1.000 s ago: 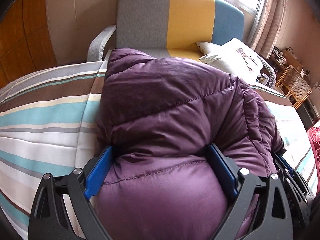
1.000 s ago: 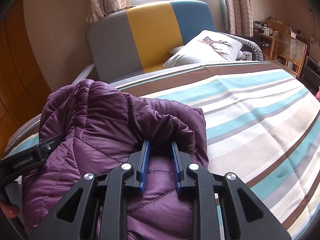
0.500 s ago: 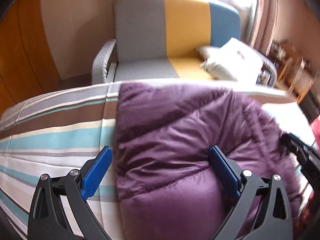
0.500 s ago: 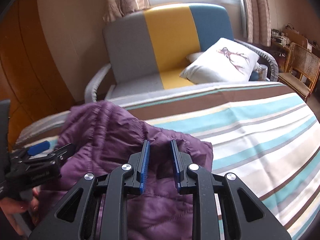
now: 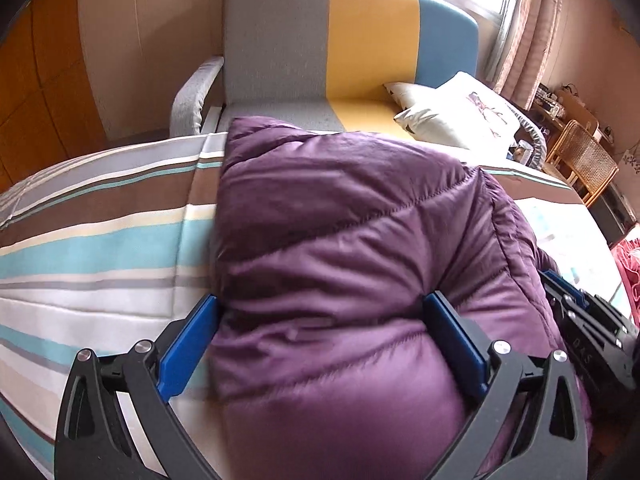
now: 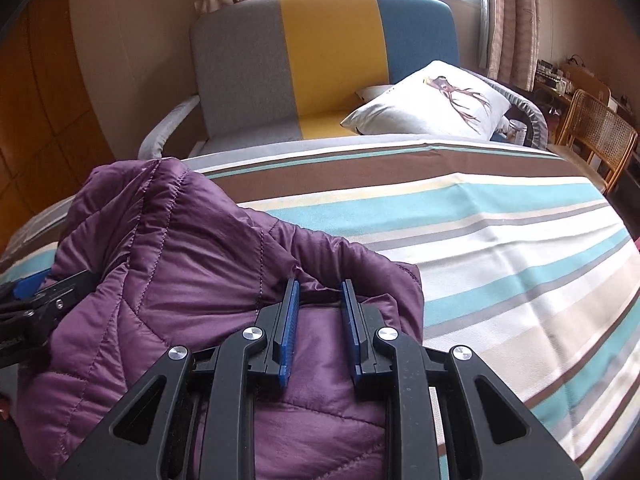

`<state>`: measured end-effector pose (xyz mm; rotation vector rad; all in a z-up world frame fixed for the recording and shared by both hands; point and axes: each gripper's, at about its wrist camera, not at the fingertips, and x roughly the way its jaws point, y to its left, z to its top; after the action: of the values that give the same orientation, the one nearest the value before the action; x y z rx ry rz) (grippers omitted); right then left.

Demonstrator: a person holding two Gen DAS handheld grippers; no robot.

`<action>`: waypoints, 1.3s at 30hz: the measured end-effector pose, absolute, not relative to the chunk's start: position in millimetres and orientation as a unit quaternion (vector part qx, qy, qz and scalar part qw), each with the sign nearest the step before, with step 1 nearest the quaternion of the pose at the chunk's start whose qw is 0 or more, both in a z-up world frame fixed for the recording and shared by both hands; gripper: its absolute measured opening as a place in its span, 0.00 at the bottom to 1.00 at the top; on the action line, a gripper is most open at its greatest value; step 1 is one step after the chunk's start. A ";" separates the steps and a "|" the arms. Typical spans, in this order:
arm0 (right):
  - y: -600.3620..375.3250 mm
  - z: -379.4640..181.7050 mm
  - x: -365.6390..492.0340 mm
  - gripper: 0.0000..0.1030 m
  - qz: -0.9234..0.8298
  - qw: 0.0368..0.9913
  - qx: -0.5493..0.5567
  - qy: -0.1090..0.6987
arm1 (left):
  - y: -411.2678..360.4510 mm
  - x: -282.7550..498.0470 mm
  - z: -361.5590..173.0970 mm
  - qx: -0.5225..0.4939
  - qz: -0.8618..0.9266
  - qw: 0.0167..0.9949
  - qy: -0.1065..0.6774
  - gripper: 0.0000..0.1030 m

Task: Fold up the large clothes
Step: 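Grasp the sides of the purple jacket bundle with both grippers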

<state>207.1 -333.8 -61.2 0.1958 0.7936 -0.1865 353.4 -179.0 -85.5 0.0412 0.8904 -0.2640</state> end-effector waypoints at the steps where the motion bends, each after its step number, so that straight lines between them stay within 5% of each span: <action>1: -333.5 -57.9 203.1 0.25 -0.089 0.914 0.097 0.383 | -174.5 348.2 -83.5 0.013 -0.130 0.895 0.427 0.98; 6: -327.7 -34.2 172.9 0.54 -0.086 0.926 0.097 0.354 | -149.3 312.3 -77.6 -0.030 -0.141 0.904 0.403 0.98; 20: -333.1 -24.0 121.9 0.54 -0.070 0.917 0.155 0.361 | -121.2 271.8 -69.4 -0.061 -0.167 0.893 0.413 0.98; 22: -339.1 -28.8 117.0 0.63 -0.064 0.910 0.179 0.367 | -115.5 270.5 -70.3 -0.068 -0.170 0.889 0.419 0.98; 35: -356.9 -65.9 126.4 0.63 -0.007 0.861 0.275 0.428 | -122.8 287.5 -72.1 -0.037 -0.224 0.865 0.448 0.98; 39: -364.8 -74.5 133.8 0.72 0.002 0.850 0.288 0.441 | -125.2 293.7 -74.5 -0.027 -0.233 0.860 0.452 0.98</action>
<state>133.8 -364.8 -74.5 0.6058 0.9288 0.0033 293.7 -125.2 -74.5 -0.0560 0.9491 -0.4893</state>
